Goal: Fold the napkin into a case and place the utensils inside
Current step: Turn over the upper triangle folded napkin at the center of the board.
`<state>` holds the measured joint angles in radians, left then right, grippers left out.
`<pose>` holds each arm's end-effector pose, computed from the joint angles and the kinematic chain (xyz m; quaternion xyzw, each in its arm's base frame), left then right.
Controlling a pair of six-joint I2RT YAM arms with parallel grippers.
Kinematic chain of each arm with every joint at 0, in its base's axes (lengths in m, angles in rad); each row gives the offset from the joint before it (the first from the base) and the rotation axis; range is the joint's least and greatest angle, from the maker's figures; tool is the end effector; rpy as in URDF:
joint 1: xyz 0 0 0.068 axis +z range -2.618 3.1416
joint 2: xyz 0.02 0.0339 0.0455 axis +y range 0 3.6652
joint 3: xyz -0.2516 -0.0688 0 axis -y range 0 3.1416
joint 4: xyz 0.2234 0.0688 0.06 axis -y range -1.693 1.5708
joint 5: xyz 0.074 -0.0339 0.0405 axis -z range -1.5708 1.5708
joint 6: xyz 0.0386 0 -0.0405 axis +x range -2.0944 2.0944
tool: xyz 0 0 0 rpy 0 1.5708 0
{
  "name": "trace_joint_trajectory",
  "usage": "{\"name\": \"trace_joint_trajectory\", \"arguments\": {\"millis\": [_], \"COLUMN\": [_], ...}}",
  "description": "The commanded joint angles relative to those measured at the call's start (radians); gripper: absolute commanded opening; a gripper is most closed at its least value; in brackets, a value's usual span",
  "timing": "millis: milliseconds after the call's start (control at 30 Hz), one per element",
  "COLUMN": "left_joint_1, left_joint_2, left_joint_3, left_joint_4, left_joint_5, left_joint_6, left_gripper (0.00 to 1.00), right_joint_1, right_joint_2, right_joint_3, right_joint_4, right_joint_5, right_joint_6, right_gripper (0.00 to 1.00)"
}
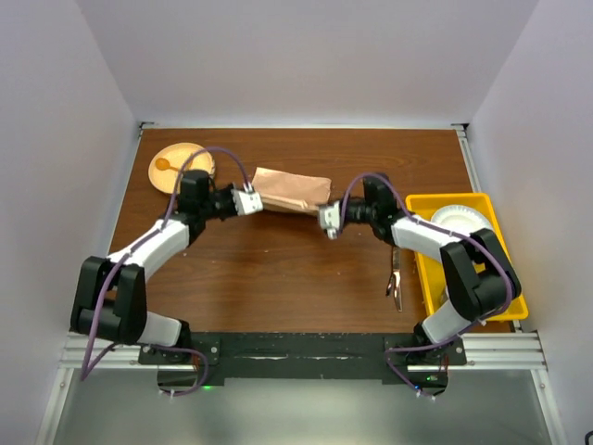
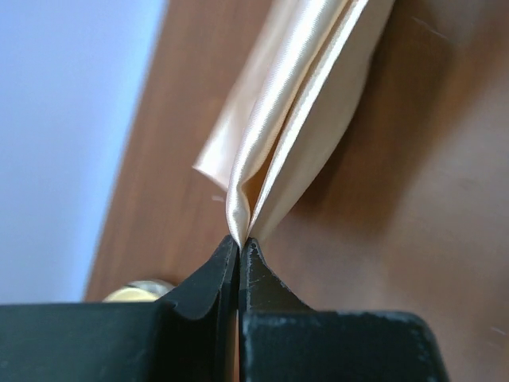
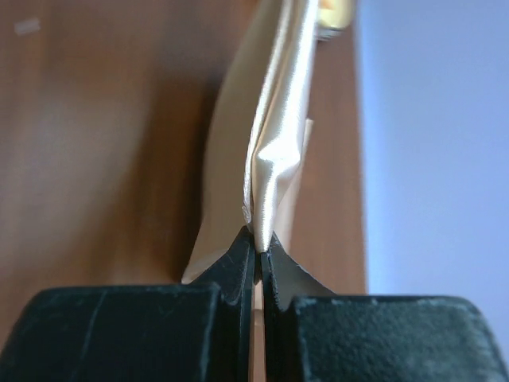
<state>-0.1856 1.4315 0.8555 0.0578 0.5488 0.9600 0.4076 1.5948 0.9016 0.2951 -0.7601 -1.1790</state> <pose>0.2892 -0.0748 0.2383 0.5655 0.6257 -0.0344 0.5362 0.2926 0.1553 0.2289 -0.6953 0.3963 0.0930 0.5923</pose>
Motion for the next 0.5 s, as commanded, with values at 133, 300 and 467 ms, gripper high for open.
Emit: {"name": "trace_joint_trajectory", "arguments": {"millis": [133, 300, 467], "left_joint_1": [-0.098, -0.123, -0.143], "left_joint_2": [-0.204, -0.270, -0.287], "left_joint_3": [-0.285, -0.380, -0.400], "left_joint_4": [-0.036, -0.148, -0.278], "left_joint_5": [-0.018, -0.006, 0.023], "left_joint_6": [0.180, 0.209, 0.255], "left_gripper": [0.00, 0.00, 0.00], "right_joint_1": [0.036, 0.046, 0.066], "right_joint_2": [-0.186, -0.216, -0.222], "right_joint_3": [-0.262, -0.303, -0.310], "right_joint_4": [-0.233, -0.480, -0.632], "right_joint_5": [-0.188, -0.191, -0.177], "right_joint_6": [-0.526, -0.683, -0.768], "right_gripper": [0.00, 0.00, 0.00]}}
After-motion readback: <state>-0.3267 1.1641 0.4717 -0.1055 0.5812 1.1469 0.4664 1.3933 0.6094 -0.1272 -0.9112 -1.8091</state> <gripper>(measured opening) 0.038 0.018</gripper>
